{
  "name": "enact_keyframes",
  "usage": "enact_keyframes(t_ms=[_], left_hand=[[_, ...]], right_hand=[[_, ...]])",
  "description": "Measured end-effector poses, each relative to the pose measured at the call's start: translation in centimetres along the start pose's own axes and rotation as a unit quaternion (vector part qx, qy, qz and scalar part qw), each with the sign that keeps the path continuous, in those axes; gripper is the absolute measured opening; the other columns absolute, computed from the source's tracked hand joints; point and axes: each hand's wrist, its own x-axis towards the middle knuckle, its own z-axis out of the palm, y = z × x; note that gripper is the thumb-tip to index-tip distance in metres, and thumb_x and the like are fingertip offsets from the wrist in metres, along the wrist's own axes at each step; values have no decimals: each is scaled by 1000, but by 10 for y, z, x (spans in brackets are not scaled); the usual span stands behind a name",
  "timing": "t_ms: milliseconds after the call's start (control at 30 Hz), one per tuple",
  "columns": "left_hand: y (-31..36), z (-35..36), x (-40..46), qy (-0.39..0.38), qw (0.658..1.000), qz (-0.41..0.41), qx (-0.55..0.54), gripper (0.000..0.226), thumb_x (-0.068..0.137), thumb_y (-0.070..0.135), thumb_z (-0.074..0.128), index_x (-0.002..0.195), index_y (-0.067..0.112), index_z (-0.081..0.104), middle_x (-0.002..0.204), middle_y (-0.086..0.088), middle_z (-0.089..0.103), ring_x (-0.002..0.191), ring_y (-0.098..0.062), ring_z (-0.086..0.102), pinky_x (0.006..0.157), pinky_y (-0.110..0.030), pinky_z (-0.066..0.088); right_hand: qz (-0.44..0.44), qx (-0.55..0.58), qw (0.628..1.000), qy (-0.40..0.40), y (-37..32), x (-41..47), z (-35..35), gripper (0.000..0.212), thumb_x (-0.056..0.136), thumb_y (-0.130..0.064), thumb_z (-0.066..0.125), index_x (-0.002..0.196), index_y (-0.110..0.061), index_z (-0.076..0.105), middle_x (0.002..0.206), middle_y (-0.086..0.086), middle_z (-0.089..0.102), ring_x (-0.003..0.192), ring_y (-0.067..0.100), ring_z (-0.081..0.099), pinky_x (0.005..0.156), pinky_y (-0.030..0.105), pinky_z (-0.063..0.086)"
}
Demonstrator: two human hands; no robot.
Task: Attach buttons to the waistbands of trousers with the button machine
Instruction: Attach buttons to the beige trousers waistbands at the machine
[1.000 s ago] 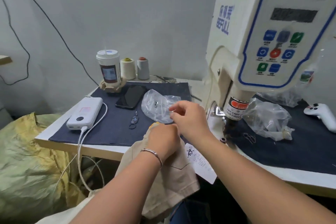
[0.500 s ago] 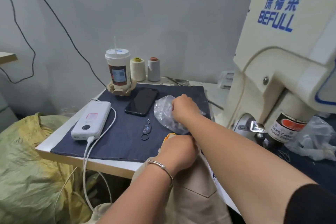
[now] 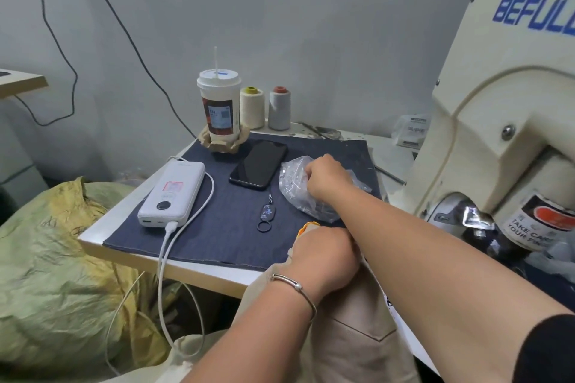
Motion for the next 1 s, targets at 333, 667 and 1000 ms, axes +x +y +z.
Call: enact_keyframes(t_ms=[333,667,1000], left_hand=[[-2,7,3,8,999,20,41,27,100,17,36,103,11,62,104,-15,67,97,-36,56,74,-33,28],[-2,7,1,27,1000,-7,-13,33,103,29,33,106,14,62,107,-14,66,102,-35,55,69,-32,29],[10,-1,-11,18,999,-45,-21,29,99,28,41,109,20,67,111,-7,68,105,-29,59,73,-30,36]], right_hand=[[-1,-16,999,28,1,-3,2,35,88,-7,56,121,-14,63,129,8,44,117,29,47,83,34,46],[-46,76,979,181,8,-31,-12,9,86,-1,52,91,-7,50,122,6,43,102,27,46,69,32,33],[67,607,791,36,31,-172,-37,20,85,-11,70,67,-19,66,60,-6,60,53,5,51,55,17,40]])
